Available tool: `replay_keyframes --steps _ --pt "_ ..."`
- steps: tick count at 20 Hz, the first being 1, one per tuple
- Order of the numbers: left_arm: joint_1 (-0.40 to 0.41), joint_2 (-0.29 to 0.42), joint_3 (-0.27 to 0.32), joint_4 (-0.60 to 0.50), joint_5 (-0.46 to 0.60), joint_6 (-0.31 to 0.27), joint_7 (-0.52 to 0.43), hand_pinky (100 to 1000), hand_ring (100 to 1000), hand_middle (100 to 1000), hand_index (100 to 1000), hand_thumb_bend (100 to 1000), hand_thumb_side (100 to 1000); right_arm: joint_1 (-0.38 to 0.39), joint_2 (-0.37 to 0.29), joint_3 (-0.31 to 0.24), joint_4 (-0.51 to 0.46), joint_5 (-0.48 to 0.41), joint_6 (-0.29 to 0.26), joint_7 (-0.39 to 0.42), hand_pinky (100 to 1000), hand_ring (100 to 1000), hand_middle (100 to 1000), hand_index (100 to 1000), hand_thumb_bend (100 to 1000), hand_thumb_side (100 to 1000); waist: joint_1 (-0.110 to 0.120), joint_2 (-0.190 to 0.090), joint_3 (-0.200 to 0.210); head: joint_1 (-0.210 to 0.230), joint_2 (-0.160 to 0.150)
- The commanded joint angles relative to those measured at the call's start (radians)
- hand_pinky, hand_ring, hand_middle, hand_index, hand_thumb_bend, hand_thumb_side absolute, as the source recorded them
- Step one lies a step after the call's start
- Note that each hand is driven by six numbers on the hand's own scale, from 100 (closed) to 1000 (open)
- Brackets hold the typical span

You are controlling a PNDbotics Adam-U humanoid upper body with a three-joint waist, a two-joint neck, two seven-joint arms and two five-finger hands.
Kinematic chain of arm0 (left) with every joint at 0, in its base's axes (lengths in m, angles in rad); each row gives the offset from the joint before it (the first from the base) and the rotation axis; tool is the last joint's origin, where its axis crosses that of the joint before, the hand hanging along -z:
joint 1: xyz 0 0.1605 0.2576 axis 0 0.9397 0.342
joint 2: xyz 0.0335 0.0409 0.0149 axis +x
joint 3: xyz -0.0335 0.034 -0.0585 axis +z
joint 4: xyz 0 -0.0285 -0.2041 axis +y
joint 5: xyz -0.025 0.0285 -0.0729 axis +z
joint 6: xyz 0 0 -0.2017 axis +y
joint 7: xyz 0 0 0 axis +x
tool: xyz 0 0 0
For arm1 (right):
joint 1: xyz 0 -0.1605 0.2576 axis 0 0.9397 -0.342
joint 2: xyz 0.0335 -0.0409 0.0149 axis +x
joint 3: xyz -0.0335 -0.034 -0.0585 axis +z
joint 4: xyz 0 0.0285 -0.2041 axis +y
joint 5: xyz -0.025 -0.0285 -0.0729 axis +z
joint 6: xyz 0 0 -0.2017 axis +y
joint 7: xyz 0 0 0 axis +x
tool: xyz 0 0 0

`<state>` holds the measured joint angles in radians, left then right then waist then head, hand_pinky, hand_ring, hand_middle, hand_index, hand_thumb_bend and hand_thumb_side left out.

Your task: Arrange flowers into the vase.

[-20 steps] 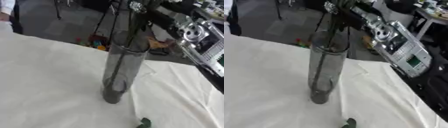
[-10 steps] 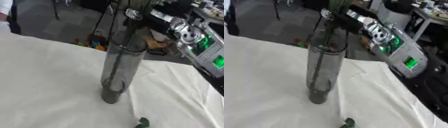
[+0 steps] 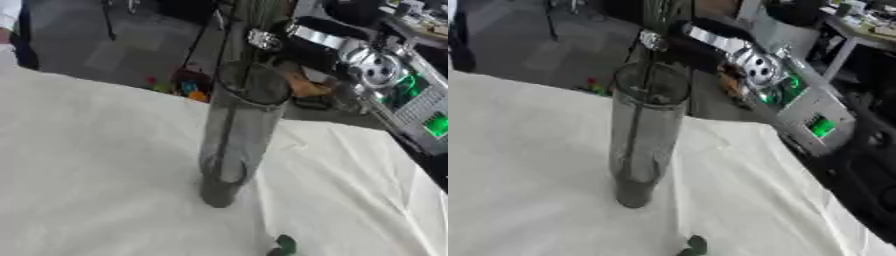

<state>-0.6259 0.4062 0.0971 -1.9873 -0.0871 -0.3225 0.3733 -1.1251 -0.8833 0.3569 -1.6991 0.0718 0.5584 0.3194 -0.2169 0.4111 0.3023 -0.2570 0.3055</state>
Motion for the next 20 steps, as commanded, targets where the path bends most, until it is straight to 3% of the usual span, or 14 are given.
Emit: replay_keyframes --steps 1,20 --pt "-0.01 0.019 0.009 -0.013 -0.001 0.002 0.0 798 878 866 948 100 1000 -0.009 -0.034 -0.021 -0.003 0.009 -0.001 0.016 825 803 707 748 100 1000 0.017 -0.033 -0.003 -0.001 -0.009" --pt "-0.01 0.017 0.01 -0.013 -0.001 0.002 0.0 799 879 866 948 100 1000 0.007 -0.04 -0.019 -0.004 0.0 0.003 0.005 831 805 708 751 100 1000 0.024 -0.035 -0.008 -0.003 -0.02"
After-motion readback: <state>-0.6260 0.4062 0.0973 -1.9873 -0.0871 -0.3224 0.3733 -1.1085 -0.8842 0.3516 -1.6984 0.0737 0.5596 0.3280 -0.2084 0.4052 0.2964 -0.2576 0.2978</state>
